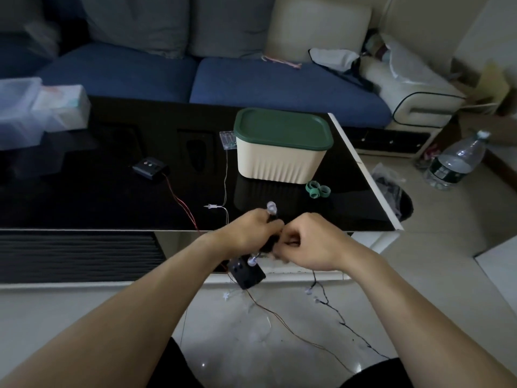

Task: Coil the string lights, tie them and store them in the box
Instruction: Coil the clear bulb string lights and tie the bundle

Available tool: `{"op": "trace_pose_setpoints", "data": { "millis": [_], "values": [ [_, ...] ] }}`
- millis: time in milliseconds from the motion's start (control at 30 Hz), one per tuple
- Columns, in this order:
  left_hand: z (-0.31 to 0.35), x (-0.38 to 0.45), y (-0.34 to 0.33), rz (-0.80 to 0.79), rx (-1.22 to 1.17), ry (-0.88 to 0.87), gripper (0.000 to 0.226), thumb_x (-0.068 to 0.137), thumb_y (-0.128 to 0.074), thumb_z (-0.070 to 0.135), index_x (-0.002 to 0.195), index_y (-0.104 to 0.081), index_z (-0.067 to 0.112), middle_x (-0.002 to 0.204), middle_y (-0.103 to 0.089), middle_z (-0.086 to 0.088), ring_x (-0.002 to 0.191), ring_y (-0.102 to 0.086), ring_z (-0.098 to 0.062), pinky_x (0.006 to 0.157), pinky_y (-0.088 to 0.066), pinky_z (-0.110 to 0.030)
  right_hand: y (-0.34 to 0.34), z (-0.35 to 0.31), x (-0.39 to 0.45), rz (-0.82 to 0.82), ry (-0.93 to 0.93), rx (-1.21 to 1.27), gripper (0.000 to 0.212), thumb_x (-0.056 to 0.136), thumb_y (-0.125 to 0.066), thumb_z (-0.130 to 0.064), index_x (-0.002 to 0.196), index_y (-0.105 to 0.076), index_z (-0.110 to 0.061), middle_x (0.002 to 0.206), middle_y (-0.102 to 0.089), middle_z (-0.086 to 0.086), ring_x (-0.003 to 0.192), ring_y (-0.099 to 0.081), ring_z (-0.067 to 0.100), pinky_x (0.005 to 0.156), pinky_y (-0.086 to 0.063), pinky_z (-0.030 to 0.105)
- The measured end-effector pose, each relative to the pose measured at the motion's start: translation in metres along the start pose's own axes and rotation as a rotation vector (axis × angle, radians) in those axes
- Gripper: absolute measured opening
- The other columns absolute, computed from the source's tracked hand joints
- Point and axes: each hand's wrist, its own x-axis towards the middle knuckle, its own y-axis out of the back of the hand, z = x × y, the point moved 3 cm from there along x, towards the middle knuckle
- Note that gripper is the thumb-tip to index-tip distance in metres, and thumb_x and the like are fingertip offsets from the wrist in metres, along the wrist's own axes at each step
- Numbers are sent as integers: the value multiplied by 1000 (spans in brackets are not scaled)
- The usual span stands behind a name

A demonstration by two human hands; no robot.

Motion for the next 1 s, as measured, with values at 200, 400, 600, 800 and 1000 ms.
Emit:
{"op": "trace_pose_setpoints", "data": {
  "millis": [200, 400, 600, 800, 1000],
  "values": [
    [-6, -7, -20, -311, 50, 136, 37, 104, -36, 16, 92, -61, -8, 68, -65, -18, 33, -46, -14, 40, -36, -24, 31, 21, -9, -113, 66, 207, 28, 83, -78, -44, 71, -75, -19, 55, -53, 5, 52, -43, 12, 51, -32, 21],
    [-3, -1, -17, -376, -224, 153, 62, 102, -33, 51, 78, -60, 1, 49, -50, -7, 29, -28, -10, 36, -23, -22, 38, 48, 1, 70, 31, 313, 14, 80, -81, -29, 77, -76, -16, 57, -66, -8, 51, -53, -1, 56, -40, 13],
    [-1, 12, -18, -16, -519, 14, 36, 103, -46, 34, 80, -53, 7, 49, -47, -3, 34, -28, -12, 46, -18, -29, 41, 61, 6, 251, 7, 300, 23, 87, -75, -34, 71, -73, -18, 48, -51, -9, 45, -40, 2, 48, -34, 11],
    [2, 19, -13, 220, -875, 65, 32, 104, -44, 30, 77, -48, 13, 56, -55, -5, 39, -45, -17, 41, -37, -23, 16, 64, 5, 122, -128, 285, 35, 102, -52, -38, 77, -70, -21, 57, -64, -4, 53, -62, 12, 56, -51, 27],
    [7, 23, -3, 297, -971, 22, 33, 106, -36, 26, 80, -46, 9, 85, -72, -24, 71, -73, -32, 54, -53, -27, 6, 58, 4, 91, -125, 218, 32, 105, -50, -31, 85, -70, -15, 56, -66, -3, 48, -61, 8, 53, -47, 23]
  ]
}}
